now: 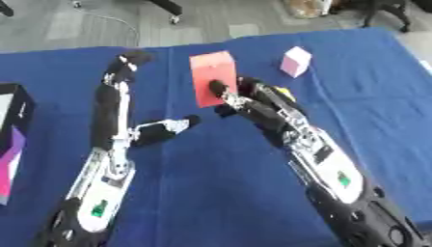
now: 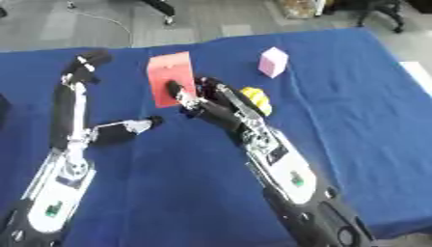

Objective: Pick up the objects with one hand, pass them to the other hand, and then place them into the box on the other side of the table.

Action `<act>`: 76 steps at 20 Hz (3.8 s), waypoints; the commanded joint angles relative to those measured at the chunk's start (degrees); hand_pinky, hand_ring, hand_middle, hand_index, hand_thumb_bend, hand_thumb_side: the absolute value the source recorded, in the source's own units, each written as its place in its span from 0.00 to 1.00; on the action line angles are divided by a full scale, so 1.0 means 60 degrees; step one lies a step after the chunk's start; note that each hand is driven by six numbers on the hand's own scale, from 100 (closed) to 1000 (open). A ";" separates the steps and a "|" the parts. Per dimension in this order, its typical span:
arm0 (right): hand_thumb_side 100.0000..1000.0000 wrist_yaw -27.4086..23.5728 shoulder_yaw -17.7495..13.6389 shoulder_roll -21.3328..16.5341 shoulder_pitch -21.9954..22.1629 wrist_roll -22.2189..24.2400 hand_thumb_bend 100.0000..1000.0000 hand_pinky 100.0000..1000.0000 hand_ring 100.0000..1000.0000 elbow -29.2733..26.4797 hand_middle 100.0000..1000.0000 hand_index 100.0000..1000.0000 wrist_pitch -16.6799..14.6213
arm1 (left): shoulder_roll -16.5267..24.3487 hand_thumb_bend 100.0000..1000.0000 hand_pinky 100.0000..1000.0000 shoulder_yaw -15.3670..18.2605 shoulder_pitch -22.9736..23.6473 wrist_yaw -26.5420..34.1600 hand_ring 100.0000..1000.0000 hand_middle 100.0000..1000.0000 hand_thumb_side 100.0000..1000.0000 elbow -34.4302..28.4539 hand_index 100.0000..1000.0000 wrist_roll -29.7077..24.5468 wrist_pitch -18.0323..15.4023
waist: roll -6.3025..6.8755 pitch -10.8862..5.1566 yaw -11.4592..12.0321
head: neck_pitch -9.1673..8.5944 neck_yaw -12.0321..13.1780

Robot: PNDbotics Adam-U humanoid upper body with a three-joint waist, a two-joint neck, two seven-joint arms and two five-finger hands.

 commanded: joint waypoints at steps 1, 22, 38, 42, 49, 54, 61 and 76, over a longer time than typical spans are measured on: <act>0.47 -0.0336 0.0088 -0.0169 -0.0196 0.0067 0.00 0.63 0.56 -0.0202 0.39 0.38 0.0217 | 0.0105 1.00 0.60 -0.0086 -0.0084 -0.0302 0.80 0.73 0.15 -0.0252 0.78 -0.0188 -0.0070 | -0.0112 -0.0221 0.0005 | -0.0020 -0.0042; 0.49 -0.1168 0.0859 -0.0518 -0.0578 0.1443 0.00 0.64 0.56 -0.0672 0.38 0.38 0.0850 | -0.0010 0.92 0.58 -0.0430 -0.0196 -0.0466 0.78 0.72 0.13 0.0257 0.78 -0.0548 -0.0218 | -0.0161 -0.0187 0.0010 | -0.0020 -0.0131; 0.49 -0.1679 0.0938 -0.0527 -0.0522 0.1504 0.00 0.64 0.56 -0.0630 0.38 0.38 0.1015 | -0.0071 0.92 0.57 -0.0416 -0.0089 -0.0340 0.78 0.71 0.12 0.0284 0.77 0.0657 0.0471 | -0.0187 -0.0175 0.0014 | -0.0020 -0.0181; 0.49 -0.1829 0.0917 -0.0509 -0.0526 0.1390 0.00 0.64 0.56 -0.0615 0.38 0.38 0.0977 | -0.0091 0.93 0.56 -0.0432 -0.0034 -0.0296 0.78 0.71 0.12 0.0297 0.77 0.0663 0.0454 | -0.0188 -0.0176 0.0006 | -0.0020 -0.0196; 0.48 -0.2103 0.0795 -0.0462 -0.0544 0.1094 0.00 0.64 0.56 -0.0642 0.38 0.38 0.0813 | -0.0074 0.97 0.57 -0.0533 0.0080 -0.0226 0.78 0.72 0.15 0.0377 0.78 0.0508 0.0235 | -0.0183 -0.0176 -0.0018 | -0.0020 -0.0208; 0.48 -0.2105 0.0641 -0.0423 -0.0497 0.0877 0.00 0.64 0.56 -0.0644 0.38 0.38 0.0721 | -0.0034 0.95 0.57 -0.0520 0.0161 -0.0209 0.78 0.72 0.18 0.0321 0.78 0.0412 -0.0011 | -0.0176 -0.0175 -0.0036 | -0.0020 -0.0224; 0.48 -0.1974 0.0509 -0.0381 -0.0440 0.0592 0.00 0.64 0.56 -0.0530 0.38 0.38 0.0674 | 0.0025 1.00 0.57 -0.0413 0.0221 -0.0123 0.78 0.71 0.19 0.0099 0.77 0.0783 -0.0132 | -0.0162 -0.0174 -0.0057 | -0.0020 -0.0258; 0.48 -0.1699 0.0466 -0.0346 -0.0450 -0.0303 0.00 0.64 0.56 0.0063 0.39 0.38 0.0946 | 0.0029 1.00 0.57 -0.0404 0.0185 0.0021 0.78 0.71 0.24 0.0044 0.77 0.1107 -0.0266 | -0.0172 -0.0172 -0.0058 | -0.0020 -0.0329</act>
